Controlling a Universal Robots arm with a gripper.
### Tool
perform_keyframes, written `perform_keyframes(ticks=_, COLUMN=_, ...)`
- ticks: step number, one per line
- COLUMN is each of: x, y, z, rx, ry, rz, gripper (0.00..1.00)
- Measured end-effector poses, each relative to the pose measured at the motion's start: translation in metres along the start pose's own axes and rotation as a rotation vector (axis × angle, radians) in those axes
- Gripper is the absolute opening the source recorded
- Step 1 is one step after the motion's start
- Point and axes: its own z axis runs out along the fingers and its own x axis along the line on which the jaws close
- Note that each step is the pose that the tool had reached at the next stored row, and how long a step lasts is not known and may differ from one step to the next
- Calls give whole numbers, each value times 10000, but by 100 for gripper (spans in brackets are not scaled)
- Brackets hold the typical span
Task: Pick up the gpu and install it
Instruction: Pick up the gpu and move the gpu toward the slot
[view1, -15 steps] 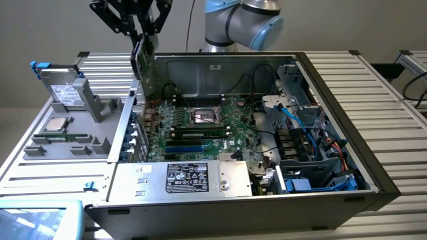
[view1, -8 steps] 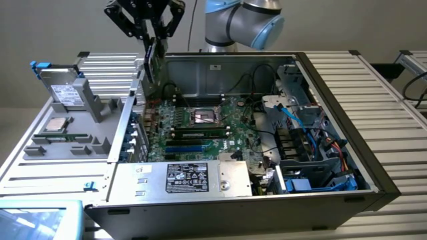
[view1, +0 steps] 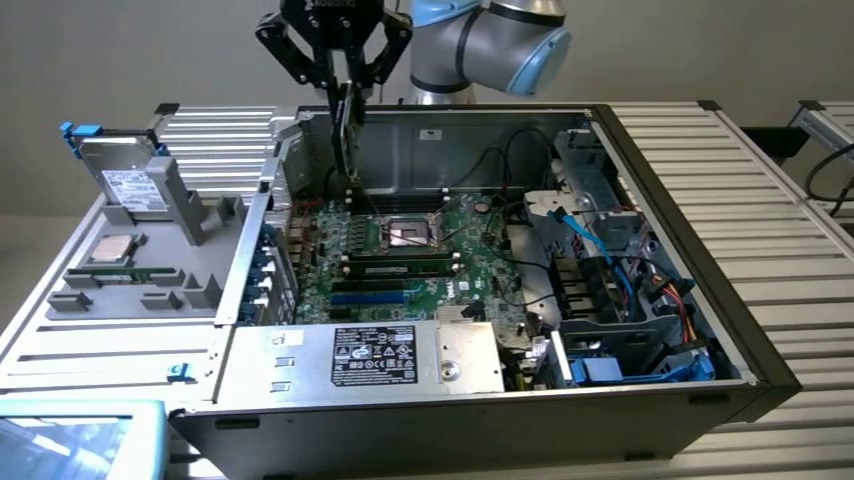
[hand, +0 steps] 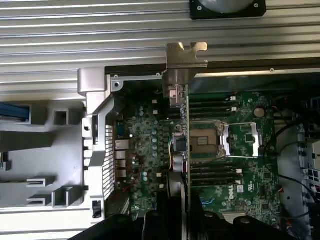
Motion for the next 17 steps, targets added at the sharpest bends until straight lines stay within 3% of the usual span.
perform_keyframes(ticks=6, x=-260, y=-1, z=104, rx=-2, ry=-1, rz=1, gripper=28)
perform_keyframes(ticks=17, x=-622, y=-106, z=296, rx=-2, ry=0, rz=1, gripper=28)
